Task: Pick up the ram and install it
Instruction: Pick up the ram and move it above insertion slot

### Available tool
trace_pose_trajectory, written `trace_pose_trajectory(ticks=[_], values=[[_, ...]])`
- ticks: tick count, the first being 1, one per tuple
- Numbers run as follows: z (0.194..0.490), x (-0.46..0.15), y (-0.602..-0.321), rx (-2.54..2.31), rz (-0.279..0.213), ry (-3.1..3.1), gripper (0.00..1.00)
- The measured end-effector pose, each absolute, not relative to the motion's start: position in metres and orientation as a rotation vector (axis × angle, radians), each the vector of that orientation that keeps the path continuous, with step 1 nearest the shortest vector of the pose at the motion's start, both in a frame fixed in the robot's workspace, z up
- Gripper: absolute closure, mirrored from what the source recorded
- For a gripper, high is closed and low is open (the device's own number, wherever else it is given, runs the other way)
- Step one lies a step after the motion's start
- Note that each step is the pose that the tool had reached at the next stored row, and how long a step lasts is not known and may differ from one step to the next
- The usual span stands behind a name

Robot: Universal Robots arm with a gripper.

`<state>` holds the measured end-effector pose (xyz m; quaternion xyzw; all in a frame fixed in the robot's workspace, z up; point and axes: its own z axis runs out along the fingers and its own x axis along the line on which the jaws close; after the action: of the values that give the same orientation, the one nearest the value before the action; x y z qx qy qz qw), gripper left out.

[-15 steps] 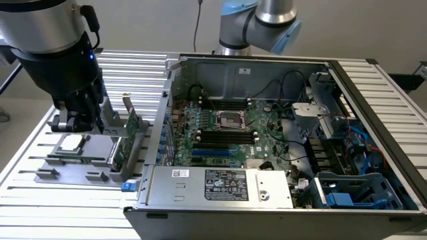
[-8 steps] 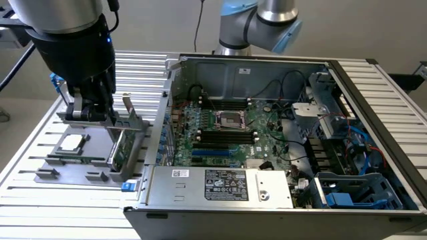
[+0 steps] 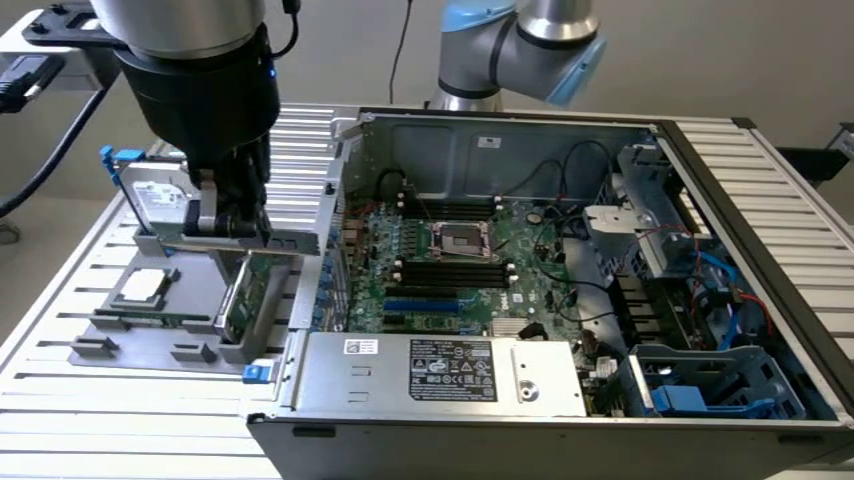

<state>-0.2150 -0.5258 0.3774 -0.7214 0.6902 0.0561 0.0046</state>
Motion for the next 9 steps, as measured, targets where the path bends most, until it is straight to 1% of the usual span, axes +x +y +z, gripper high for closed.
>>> trace_pose_trajectory(ticks=[9], values=[[0.377,-0.174,-0.526,-2.249,0.203,2.144,0.86]])
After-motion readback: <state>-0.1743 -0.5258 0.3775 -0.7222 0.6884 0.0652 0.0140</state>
